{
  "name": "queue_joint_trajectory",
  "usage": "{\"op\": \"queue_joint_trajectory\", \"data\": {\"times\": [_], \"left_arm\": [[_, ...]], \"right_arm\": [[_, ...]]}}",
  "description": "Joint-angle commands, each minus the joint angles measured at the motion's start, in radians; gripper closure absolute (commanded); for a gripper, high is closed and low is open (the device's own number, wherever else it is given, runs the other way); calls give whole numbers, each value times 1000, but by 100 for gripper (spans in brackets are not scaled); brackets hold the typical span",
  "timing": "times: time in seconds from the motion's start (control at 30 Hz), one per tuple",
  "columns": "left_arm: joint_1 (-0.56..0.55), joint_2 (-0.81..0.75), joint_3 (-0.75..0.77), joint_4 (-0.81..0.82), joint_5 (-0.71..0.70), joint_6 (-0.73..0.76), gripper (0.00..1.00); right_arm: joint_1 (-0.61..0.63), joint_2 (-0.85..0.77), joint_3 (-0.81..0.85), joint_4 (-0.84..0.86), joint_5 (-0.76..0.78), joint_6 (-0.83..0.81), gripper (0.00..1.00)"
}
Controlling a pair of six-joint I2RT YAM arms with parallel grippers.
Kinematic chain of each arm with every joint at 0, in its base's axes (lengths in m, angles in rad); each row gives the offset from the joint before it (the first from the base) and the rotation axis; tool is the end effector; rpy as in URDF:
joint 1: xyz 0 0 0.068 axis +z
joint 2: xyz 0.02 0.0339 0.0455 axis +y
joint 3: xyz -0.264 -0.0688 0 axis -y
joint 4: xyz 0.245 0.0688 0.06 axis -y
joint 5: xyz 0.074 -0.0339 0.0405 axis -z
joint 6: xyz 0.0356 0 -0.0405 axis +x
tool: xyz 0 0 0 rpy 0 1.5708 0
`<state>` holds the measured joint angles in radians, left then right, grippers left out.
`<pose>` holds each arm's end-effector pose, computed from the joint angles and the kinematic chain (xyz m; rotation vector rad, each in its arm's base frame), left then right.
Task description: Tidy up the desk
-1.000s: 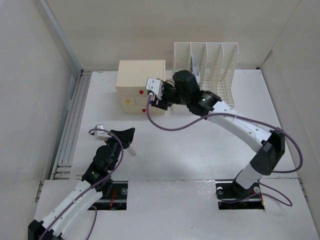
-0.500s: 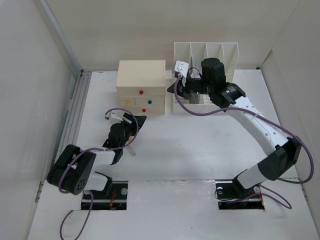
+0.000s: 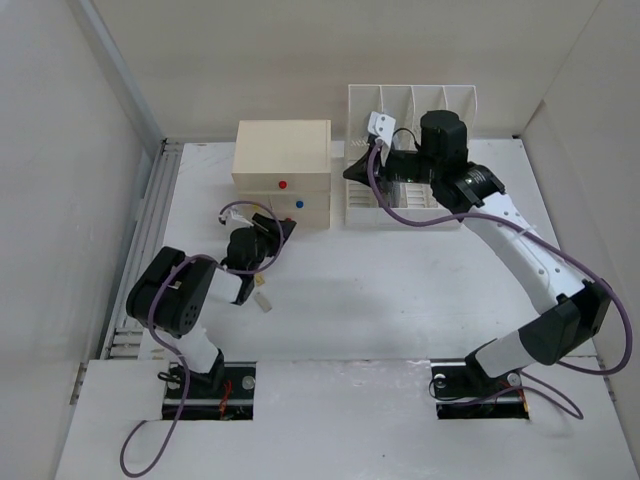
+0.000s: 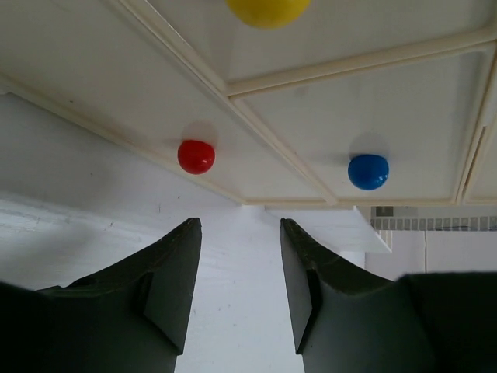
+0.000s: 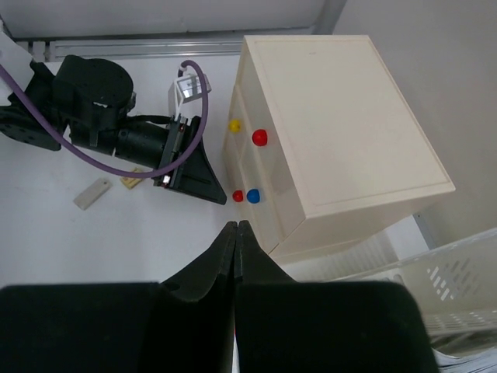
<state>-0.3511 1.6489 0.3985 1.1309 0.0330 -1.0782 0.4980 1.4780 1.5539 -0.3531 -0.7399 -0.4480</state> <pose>0.2658 -0.0986 0.1500 -0.6203 1.7052 -1.0774 0.2800 0.1796 0.4273 -1.2591 1.3303 0.7147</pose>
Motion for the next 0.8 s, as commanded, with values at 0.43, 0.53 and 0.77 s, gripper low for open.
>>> {"op": "queue_joint_trajectory", "data": {"times": [0.43,0.53,0.77], "left_arm": [[24,121,138,-17,-22,32,73],[34,141,158,-28,-33,50,73],[34,150,201,-91,-64,69,68]], "right_arm": [[-30,-4,-9,54,-61,23,99],[-30,5,-9,54,-61,23,99],[-30,15,-9,54,-70,23,99]]}}
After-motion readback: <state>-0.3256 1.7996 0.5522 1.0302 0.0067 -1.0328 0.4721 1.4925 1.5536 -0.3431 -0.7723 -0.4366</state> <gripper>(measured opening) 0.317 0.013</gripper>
